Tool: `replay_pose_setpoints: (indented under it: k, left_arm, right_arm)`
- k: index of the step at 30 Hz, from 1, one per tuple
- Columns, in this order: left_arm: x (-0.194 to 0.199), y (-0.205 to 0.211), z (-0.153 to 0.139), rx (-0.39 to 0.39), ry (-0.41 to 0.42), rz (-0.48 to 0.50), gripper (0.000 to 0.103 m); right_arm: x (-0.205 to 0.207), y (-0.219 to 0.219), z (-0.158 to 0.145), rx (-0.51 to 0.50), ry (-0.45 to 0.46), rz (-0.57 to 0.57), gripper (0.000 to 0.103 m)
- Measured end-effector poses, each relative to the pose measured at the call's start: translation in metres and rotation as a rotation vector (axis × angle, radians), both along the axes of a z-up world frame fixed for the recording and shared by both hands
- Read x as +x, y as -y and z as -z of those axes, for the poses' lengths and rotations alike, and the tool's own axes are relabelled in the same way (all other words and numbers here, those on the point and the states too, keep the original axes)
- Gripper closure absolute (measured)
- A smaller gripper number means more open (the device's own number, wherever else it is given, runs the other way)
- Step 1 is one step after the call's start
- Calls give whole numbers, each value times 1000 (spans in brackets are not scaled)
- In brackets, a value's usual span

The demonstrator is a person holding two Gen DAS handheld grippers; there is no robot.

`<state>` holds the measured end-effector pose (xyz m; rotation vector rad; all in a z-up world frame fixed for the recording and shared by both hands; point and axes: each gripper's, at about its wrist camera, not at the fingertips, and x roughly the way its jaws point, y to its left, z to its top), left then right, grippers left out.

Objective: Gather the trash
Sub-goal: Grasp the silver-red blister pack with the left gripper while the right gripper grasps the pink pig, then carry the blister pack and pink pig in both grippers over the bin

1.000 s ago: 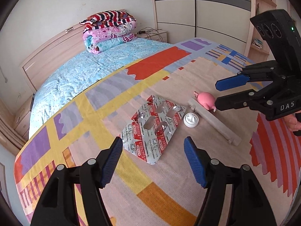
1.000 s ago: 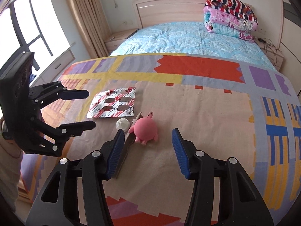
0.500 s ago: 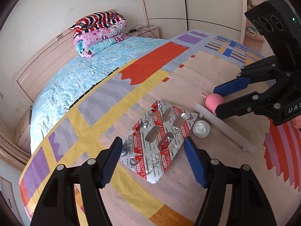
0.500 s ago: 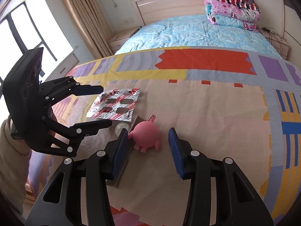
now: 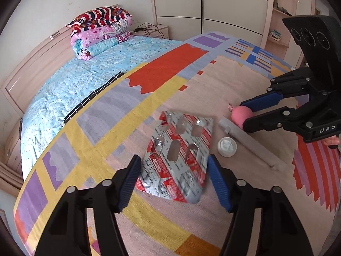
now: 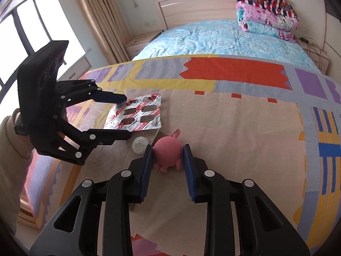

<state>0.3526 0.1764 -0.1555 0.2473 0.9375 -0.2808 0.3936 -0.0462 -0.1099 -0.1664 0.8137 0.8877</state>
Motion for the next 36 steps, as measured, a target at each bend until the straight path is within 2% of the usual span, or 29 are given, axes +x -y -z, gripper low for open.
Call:
replay_pose_setpoints:
  k: [3,10,25,29,36]
  left_arm:
    - [-5,-1,-2,-5,-8,-37,45]
    - [-41,1,-24,-32,41,-83,46]
    - [-152,65,-96,-32,174,-89,46]
    - [-183,93,-103,13,203,-67,46]
    - [-230,120,-100,-12,215,-70,46]
  right_arm:
    - [-2,6,-2,22,-17,8,74]
    - [-22,17,-21,28,20,16,74]
    - [-108,63,-56,41,112,-3,74]
    - [-136,76,-64,47,142,-17,74]
    - [-186,100,-65,45,181,-65,74]
